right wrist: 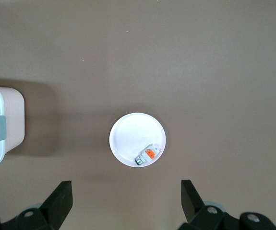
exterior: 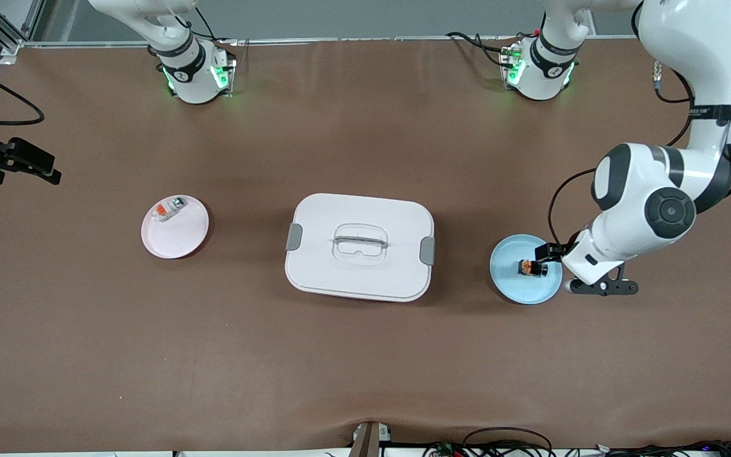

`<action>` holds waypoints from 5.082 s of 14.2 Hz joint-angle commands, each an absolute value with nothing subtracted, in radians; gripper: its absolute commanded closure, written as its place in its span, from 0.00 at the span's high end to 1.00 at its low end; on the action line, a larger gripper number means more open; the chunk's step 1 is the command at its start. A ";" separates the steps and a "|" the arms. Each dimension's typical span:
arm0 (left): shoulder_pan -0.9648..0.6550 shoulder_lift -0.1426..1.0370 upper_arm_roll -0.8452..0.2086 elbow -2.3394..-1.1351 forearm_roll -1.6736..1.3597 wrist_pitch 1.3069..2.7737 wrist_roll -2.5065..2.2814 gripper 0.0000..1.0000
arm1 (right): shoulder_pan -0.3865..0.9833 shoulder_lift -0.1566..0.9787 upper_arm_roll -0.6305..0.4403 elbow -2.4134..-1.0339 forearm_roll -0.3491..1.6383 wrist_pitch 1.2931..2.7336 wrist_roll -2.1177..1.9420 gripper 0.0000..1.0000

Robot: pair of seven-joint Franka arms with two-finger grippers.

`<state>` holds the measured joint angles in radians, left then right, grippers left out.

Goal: Transfer orange switch to right arm and place
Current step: 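Lower the left gripper and close it on the orange switch, then hold the orange switch with the left gripper, then lift it, then carry the switch toward the box while the right gripper approaches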

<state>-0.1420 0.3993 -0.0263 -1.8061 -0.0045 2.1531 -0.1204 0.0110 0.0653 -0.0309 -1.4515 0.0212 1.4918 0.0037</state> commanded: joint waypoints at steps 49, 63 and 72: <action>-0.158 0.572 -0.032 -1.953 0.092 2.514 -0.172 0.32 | 0.002 0.043 -0.023 -1.471 0.029 1.493 -0.003 1.00; -0.141 0.305 -0.032 -1.886 -0.069 2.131 -0.345 0.32 | -0.003 0.044 -0.025 -1.463 0.017 1.529 -0.003 1.00; -0.087 0.221 -0.035 -1.586 -0.403 1.813 -0.696 0.31 | -0.035 0.075 -0.025 -1.448 -0.005 1.513 -0.025 1.00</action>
